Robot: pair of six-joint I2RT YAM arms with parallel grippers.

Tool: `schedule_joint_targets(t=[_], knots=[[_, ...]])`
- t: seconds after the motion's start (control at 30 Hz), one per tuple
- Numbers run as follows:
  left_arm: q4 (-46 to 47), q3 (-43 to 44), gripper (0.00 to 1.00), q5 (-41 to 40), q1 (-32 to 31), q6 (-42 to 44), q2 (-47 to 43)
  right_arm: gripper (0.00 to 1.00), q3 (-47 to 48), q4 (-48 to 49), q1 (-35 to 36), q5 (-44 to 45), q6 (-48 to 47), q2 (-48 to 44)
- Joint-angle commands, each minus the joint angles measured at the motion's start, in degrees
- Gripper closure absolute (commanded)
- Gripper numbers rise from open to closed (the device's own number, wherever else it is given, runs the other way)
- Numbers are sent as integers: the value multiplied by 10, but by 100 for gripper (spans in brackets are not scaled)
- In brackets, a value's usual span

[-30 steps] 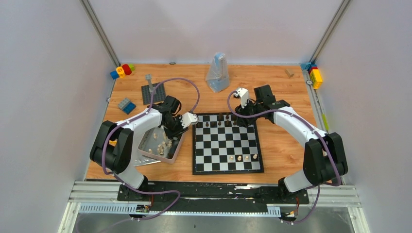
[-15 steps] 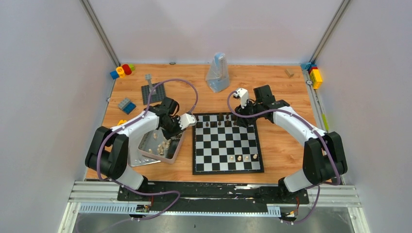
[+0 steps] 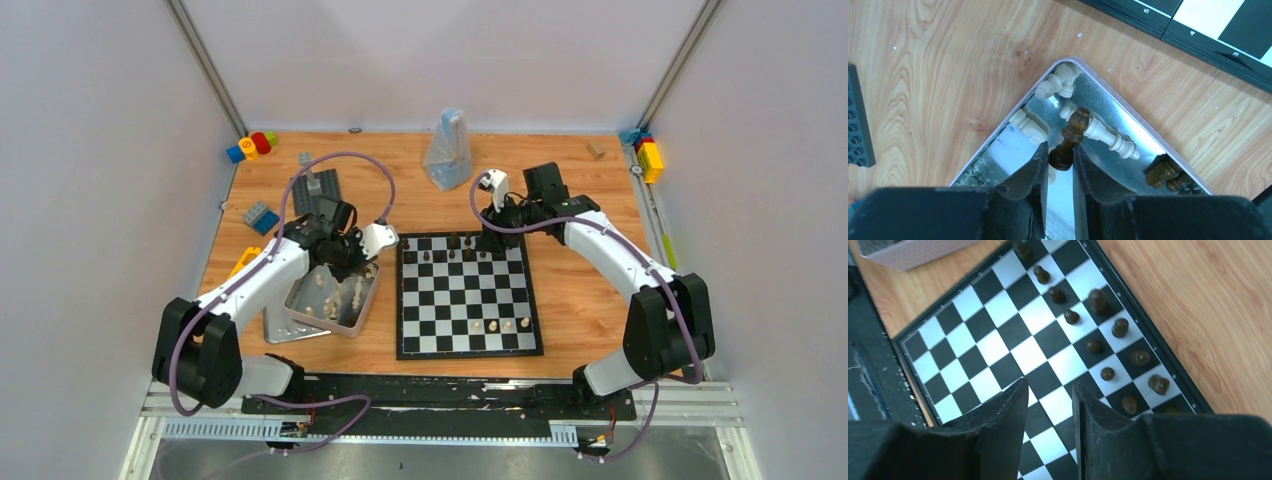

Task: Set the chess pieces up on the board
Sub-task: Pick up the chess piece from the storage box, then place the chess piece on the chessboard.

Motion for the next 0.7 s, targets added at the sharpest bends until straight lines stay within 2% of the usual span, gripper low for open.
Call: schedule_joint_targets(t=[0.0, 0.2, 0.27, 0.5, 0.67], knots=[[-1, 9, 87, 35, 5, -42, -42, 61, 45, -7, 0, -109, 14, 1], [5, 55, 87, 143, 5, -92, -68, 60, 96, -4, 5, -227, 41, 22], [5, 77, 88, 190, 5, -106, -58, 53, 109, 4, 13, -249, 49, 31], [6, 134, 90, 348, 5, -131, 5, 50, 136, 37, 46, -271, 69, 47], [18, 162, 92, 406, 1, -155, 33, 50, 159, 41, 72, -285, 77, 64]])
